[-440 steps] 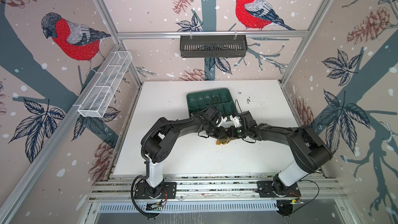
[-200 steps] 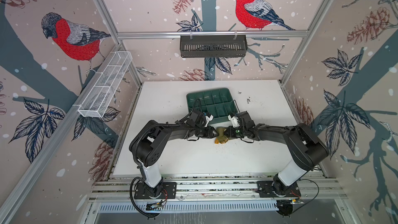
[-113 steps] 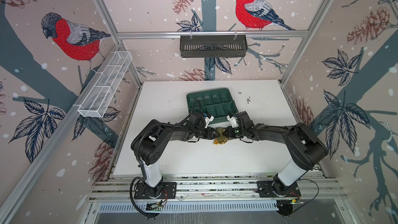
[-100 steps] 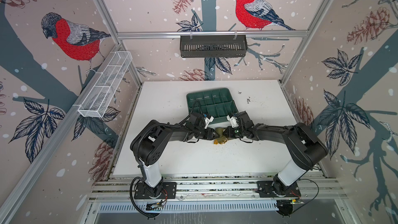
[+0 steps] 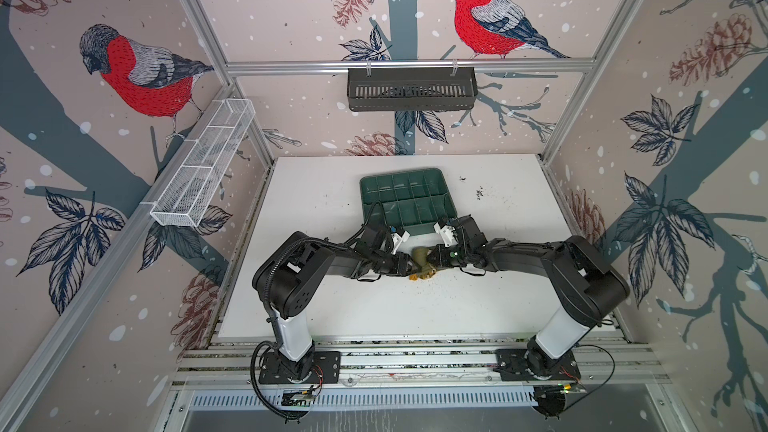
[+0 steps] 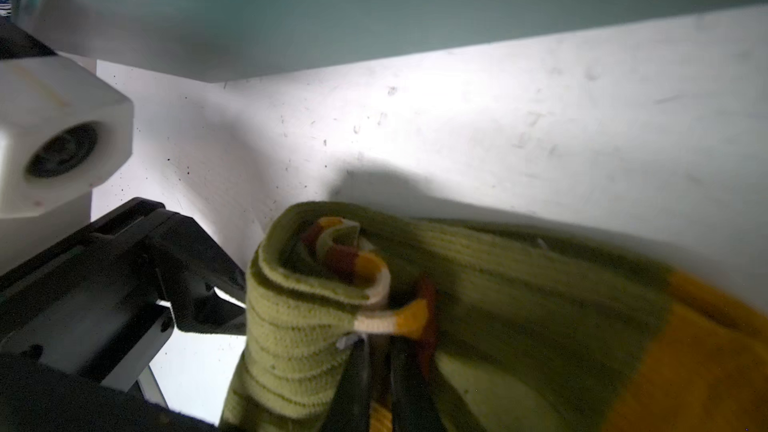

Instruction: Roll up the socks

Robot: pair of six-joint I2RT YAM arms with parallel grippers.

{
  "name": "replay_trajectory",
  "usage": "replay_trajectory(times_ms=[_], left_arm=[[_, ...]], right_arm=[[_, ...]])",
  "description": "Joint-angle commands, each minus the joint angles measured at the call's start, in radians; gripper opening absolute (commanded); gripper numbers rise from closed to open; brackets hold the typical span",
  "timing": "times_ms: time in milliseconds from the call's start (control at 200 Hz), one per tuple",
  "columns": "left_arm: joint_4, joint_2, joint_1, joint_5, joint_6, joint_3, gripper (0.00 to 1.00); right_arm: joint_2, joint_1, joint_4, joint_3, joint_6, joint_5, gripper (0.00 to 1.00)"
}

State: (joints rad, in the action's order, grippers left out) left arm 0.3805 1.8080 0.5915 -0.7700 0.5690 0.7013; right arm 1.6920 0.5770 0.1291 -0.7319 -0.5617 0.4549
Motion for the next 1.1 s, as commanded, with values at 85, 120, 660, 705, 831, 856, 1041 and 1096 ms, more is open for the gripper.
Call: replay_trajectory(times_ms=[85, 120, 660, 705, 831, 856, 1041, 1096], left_arm=[[-0.033, -0.01, 0.0, 0.018, 0.041, -0.014, 0.45], [-0.032, -0.013, 0.0, 0.018, 0.041, -0.013, 0.44], [-0.067, -0.088, 0.001, 0.032, 0.036, -0.05, 0.27], [-0.063, -0.09, 0.001, 0.031, 0.039, -0.058, 0.26], [-0.064, -0.103, 0.005, 0.024, 0.042, -0.069, 0.23], [-0.065, -0.107, 0.005, 0.023, 0.043, -0.069, 0.23], [-0.154, -0.166, 0.019, 0.043, 0.02, -0.052, 0.19], [-0.218, -0.187, 0.024, 0.066, -0.002, -0.03, 0.19]], right_arm=[[0.018, 0.029, -0.033, -0.003, -0.034, 0.013, 0.13], [0.02, 0.032, -0.031, -0.001, -0.036, 0.013, 0.13], [-0.034, 0.085, 0.0, 0.071, -0.1, 0.002, 0.13], [-0.036, 0.089, 0.004, 0.077, -0.105, 0.0, 0.13], [-0.037, 0.102, 0.019, 0.089, -0.118, -0.007, 0.13], [-0.037, 0.103, 0.021, 0.089, -0.12, -0.008, 0.13], [-0.034, 0.128, 0.023, 0.082, -0.13, -0.011, 0.13], [-0.034, 0.134, 0.016, 0.078, -0.13, -0.02, 0.13]])
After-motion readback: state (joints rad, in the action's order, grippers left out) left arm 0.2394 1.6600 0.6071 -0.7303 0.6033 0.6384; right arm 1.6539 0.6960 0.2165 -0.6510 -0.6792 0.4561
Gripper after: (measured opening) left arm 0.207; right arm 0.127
